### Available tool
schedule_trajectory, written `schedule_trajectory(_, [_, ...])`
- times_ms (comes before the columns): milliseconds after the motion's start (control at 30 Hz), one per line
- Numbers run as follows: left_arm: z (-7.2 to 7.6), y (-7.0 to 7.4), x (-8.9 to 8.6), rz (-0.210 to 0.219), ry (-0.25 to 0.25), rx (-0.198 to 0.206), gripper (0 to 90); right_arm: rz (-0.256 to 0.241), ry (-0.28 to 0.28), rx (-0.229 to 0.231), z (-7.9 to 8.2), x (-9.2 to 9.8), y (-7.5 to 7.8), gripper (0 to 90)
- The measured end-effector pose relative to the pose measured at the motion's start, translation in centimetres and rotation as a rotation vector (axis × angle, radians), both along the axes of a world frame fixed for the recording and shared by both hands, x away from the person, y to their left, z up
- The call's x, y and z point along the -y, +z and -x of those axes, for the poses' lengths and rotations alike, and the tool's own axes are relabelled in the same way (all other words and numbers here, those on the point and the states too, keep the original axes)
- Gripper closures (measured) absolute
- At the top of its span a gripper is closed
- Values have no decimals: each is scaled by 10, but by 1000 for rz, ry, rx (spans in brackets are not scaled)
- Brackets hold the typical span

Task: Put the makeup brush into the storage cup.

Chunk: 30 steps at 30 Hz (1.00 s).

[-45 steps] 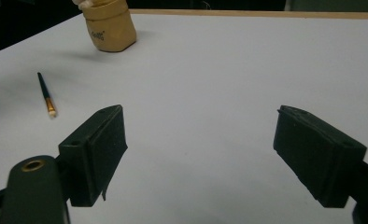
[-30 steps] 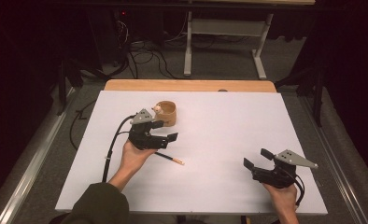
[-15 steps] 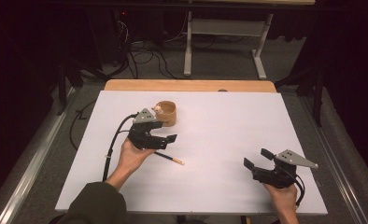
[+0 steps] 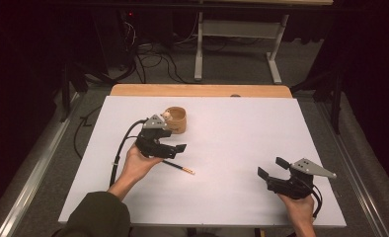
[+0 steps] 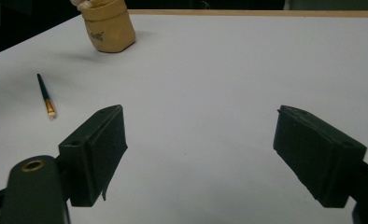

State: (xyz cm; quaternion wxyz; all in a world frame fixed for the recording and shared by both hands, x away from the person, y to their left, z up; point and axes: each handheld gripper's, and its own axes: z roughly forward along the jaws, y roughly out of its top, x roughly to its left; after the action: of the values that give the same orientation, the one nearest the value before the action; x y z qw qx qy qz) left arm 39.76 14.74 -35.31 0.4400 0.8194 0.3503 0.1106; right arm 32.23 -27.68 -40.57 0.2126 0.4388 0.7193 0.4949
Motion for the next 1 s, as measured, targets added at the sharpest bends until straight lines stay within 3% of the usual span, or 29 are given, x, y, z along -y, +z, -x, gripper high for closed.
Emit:
schedule_trajectory(333, [0, 3, 3, -39, -19, -37, 241, 0, -2, -1, 0, 0, 0, 190])
schedule_trajectory(500, [0, 6, 4, -69, -24, -35, 243, 1, -1, 1, 0, 0, 0, 190])
schedule_trajectory(1000, [-4, 7, 5, -111, -53, -82, 246, 0, -1, 0, 0, 0, 0, 186])
